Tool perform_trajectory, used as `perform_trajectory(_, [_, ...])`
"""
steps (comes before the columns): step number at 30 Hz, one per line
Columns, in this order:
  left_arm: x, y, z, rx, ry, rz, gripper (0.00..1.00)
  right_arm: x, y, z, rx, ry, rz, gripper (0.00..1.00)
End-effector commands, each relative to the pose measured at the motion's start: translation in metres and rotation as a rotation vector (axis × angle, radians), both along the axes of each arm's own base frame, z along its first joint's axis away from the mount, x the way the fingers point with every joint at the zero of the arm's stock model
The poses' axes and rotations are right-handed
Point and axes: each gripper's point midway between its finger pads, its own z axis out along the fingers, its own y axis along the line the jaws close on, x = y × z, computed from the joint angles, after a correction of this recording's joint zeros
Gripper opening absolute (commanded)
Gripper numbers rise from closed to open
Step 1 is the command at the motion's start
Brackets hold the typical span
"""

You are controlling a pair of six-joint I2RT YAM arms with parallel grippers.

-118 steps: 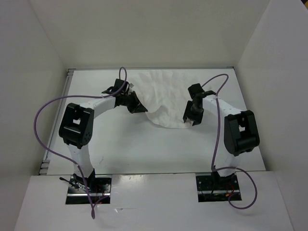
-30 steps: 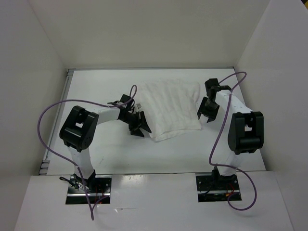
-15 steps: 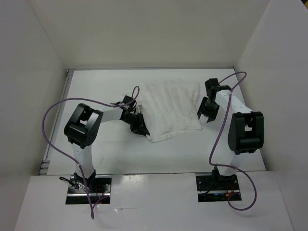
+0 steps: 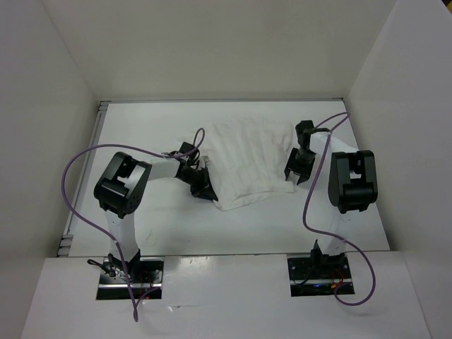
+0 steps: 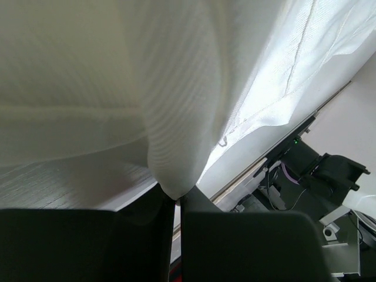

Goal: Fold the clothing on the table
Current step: Flatten the skirt out

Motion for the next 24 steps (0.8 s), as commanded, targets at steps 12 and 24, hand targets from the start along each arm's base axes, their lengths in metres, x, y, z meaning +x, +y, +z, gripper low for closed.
perform_trajectory(12, [0.116,0.101,0.017,0.091,-0.183,0.175,0.02,0.008,0.079,0.012,0.436,-0.078,0.091,0.00])
perform_trajectory(24, [0.071,0.116,0.003,0.088,-0.118,0.144,0.39,-0.017,0.027,-0.020,0.236,0.025,0.001,0.12])
